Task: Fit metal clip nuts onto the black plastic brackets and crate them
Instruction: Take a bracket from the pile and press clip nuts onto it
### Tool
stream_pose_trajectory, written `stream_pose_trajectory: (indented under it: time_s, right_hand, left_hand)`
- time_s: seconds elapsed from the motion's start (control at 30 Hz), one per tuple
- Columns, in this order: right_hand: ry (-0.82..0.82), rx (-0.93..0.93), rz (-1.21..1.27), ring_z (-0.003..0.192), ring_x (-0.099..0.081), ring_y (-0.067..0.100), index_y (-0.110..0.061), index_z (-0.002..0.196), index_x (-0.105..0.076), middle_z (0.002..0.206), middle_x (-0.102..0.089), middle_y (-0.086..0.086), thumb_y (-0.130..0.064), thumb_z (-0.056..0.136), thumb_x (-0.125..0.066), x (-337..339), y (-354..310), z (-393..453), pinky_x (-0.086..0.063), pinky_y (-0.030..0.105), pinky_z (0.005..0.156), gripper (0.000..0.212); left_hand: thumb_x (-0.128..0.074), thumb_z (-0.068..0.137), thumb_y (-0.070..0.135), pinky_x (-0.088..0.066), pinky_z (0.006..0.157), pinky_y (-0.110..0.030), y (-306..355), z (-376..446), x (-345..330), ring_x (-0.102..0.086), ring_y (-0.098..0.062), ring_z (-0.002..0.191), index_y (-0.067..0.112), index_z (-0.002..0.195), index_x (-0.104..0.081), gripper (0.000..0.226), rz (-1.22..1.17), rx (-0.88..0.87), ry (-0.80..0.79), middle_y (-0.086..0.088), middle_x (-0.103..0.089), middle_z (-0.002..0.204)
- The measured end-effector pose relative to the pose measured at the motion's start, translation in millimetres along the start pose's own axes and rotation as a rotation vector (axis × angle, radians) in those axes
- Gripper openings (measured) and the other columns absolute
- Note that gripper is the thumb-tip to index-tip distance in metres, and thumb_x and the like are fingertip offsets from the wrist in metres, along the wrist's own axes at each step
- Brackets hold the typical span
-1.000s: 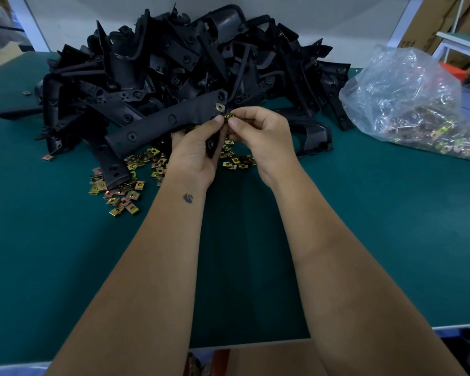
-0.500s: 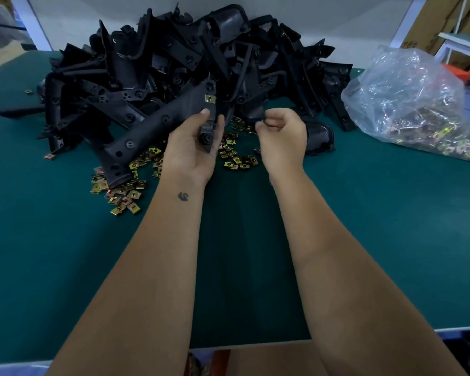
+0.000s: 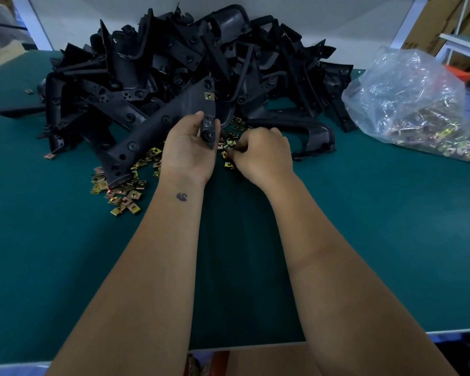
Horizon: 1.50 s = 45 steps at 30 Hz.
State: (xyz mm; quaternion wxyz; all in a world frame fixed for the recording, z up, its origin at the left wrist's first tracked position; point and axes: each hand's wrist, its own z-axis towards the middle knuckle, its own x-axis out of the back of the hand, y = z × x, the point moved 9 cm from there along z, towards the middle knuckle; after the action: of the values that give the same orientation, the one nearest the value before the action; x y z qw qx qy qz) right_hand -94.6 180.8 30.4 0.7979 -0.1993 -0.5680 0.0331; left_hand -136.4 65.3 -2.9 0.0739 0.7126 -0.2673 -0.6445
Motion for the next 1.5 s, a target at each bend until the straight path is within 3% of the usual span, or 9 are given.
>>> stream_pose_trajectory:
  time_s: [0.13,0.3,0.43,0.63,0.83,1.0,1.1,1.27,1.5]
  right_hand:
    - [0.009,-0.009,0.171,0.104,-0.054,0.024,-0.019,0.096,-0.070,0.096,-0.068,-0.002,-0.025,0.087,-0.069,-1,2,0,-0.045,0.036,0.088,0.012]
    - [0.139,-0.084,0.584,0.074,-0.062,0.009,-0.023,0.082,-0.062,0.075,-0.061,-0.012,-0.015,0.087,-0.069,12,9,-1,-0.050,0.026,0.068,0.012]
    - [0.194,-0.186,0.977,0.065,-0.068,0.008,-0.021,0.081,-0.069,0.076,-0.069,-0.003,-0.003,0.091,-0.063,15,23,-2,-0.052,0.021,0.060,0.021]
    - [0.160,-0.232,1.330,0.070,-0.068,0.007,0.000,0.111,-0.068,0.089,-0.068,0.005,0.009,0.091,-0.060,6,27,3,-0.058,0.023,0.078,0.024]
    - [0.158,-0.223,1.409,0.075,-0.070,0.013,0.000,0.098,-0.068,0.084,-0.070,0.008,0.013,0.085,-0.064,7,26,1,-0.059,0.027,0.081,0.020]
    - [0.133,-0.187,1.360,0.077,-0.070,0.016,-0.012,0.089,-0.072,0.076,-0.071,0.000,0.006,0.086,-0.067,10,22,-1,-0.059,0.027,0.072,0.018]
    - [0.123,-0.188,1.358,0.075,-0.069,0.015,-0.012,0.089,-0.072,0.074,-0.071,0.000,0.005,0.087,-0.066,9,21,0,-0.058,0.026,0.070,0.018]
    - [0.125,-0.207,1.442,0.080,-0.069,0.018,-0.008,0.092,-0.072,0.085,-0.072,0.009,0.003,0.091,-0.062,6,19,1,-0.057,0.027,0.074,0.015]
    - [0.106,-0.217,1.529,0.078,-0.069,0.016,-0.004,0.098,-0.071,0.087,-0.072,0.010,0.005,0.089,-0.064,5,20,1,-0.056,0.025,0.072,0.015]
  left_hand:
    - [-0.049,0.097,-0.002,-0.046,0.107,-0.036,-1,1,0,-0.060,-0.021,0.086,0.003,0.088,-0.058,0.014,0.012,0.002,-0.001,-0.010,-0.060,0.090]
    - [-0.051,0.097,-0.003,-0.048,0.105,-0.037,-1,-1,-1,-0.062,-0.024,0.087,0.002,0.089,-0.059,0.013,-0.011,0.015,0.009,-0.013,-0.062,0.092]
    - [-0.053,0.096,-0.003,-0.054,0.097,-0.033,-5,-2,-2,-0.063,-0.025,0.089,0.002,0.091,-0.058,0.009,-0.009,0.035,0.001,-0.014,-0.060,0.096]
    - [-0.050,0.093,-0.007,-0.057,0.088,-0.038,-9,-4,-7,-0.061,-0.025,0.085,0.003,0.082,-0.056,0.017,0.011,0.066,-0.055,-0.013,-0.058,0.087]
    - [-0.048,0.093,-0.011,-0.057,0.088,-0.038,-11,-5,-10,-0.062,-0.029,0.086,-0.001,0.083,-0.059,0.018,-0.012,0.076,-0.070,-0.017,-0.062,0.084]
    - [-0.050,0.095,-0.007,-0.057,0.089,-0.030,-8,-4,-13,-0.072,-0.016,0.072,-0.001,0.090,-0.061,0.014,0.058,0.008,-0.112,-0.008,-0.072,0.074]
    - [-0.050,0.096,-0.007,-0.060,0.078,-0.025,-7,-3,-13,-0.072,-0.015,0.069,-0.001,0.091,-0.062,0.014,0.050,-0.001,-0.118,-0.009,-0.072,0.076]
    - [-0.053,0.095,-0.005,-0.059,0.076,-0.025,-10,-2,-11,-0.067,-0.021,0.082,-0.004,0.096,-0.062,0.009,0.032,0.032,-0.118,-0.015,-0.066,0.091]
    - [-0.057,0.094,-0.001,-0.060,0.075,-0.023,-11,-3,-11,-0.072,-0.013,0.075,0.004,0.094,-0.063,0.008,0.105,0.030,-0.142,-0.006,-0.073,0.082]
